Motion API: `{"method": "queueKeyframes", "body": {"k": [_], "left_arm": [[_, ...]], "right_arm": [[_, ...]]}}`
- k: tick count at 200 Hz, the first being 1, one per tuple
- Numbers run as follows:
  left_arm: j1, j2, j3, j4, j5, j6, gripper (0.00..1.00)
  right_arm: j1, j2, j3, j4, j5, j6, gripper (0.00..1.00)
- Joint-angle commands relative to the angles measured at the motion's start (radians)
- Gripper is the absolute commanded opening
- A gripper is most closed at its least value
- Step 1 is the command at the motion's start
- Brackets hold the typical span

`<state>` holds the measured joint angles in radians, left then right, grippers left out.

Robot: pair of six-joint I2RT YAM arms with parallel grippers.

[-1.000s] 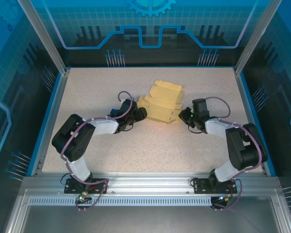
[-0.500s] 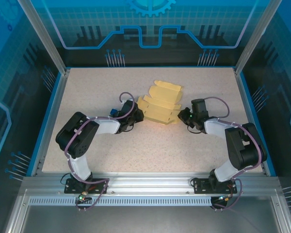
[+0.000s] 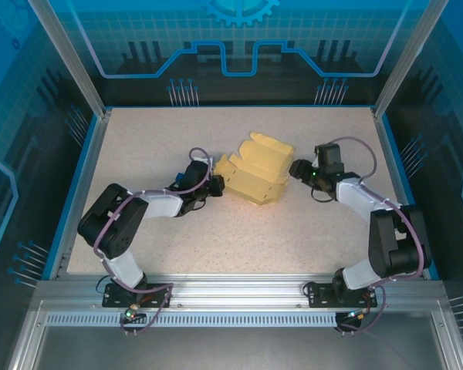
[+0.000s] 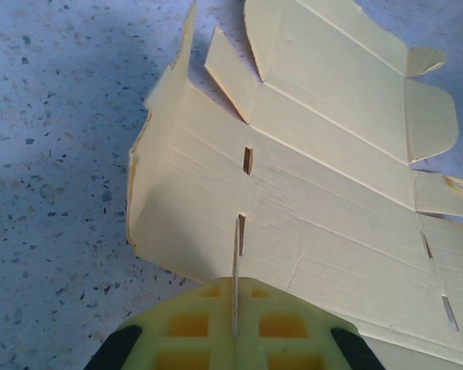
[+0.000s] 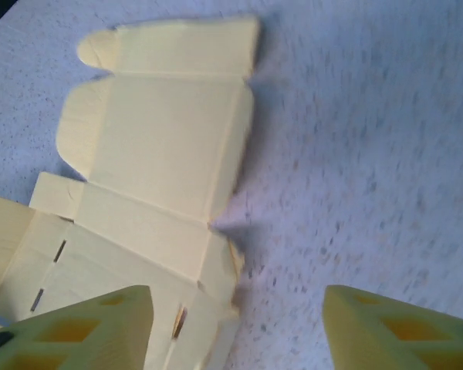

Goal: Fold the paper box

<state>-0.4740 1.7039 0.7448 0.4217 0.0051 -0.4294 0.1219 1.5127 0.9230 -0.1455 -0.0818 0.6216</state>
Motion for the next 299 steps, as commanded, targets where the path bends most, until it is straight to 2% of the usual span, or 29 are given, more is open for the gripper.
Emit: {"method": "queueKeyframes", "body": {"k": [1, 53, 88, 120, 211, 258, 275, 299], "left_arm": [[0.009, -0.06, -0.037, 0.04, 0.075, 0.11, 0.0], [0.008, -0.097, -0.076, 0.038, 0.067, 0.134, 0.0], [0.009, -0.112, -0.084, 0.034, 0.065, 0.134, 0.0], [0.008, -0.116, -0.089, 0.041, 0.06, 0.131, 0.0], [0.008, -0.107, -0.096, 0.06, 0.067, 0.115, 0.0], [0.008, -0.087, -0.098, 0.072, 0.073, 0.092, 0.0], [0.008, -0.078, -0.101, 0.08, 0.073, 0.071, 0.06], [0.008, -0.069, -0.112, 0.09, 0.063, 0.051, 0.25]], "right_arm": [[-0.022, 0.075, 0.117, -0.149, -0.032, -0.153, 0.64], [-0.039, 0.3, 0.284, -0.202, -0.029, -0.176, 0.65], [-0.044, 0.374, 0.324, -0.219, 0.016, -0.191, 0.63], [-0.059, 0.442, 0.353, -0.205, -0.052, -0.184, 0.58], [-0.063, 0.535, 0.428, -0.17, -0.095, -0.171, 0.24], [-0.065, 0.498, 0.418, -0.094, -0.114, -0.186, 0.09], [-0.064, 0.447, 0.384, -0.048, -0.128, -0.213, 0.05], [-0.062, 0.361, 0.337, 0.017, -0.187, -0.266, 0.02]]}}
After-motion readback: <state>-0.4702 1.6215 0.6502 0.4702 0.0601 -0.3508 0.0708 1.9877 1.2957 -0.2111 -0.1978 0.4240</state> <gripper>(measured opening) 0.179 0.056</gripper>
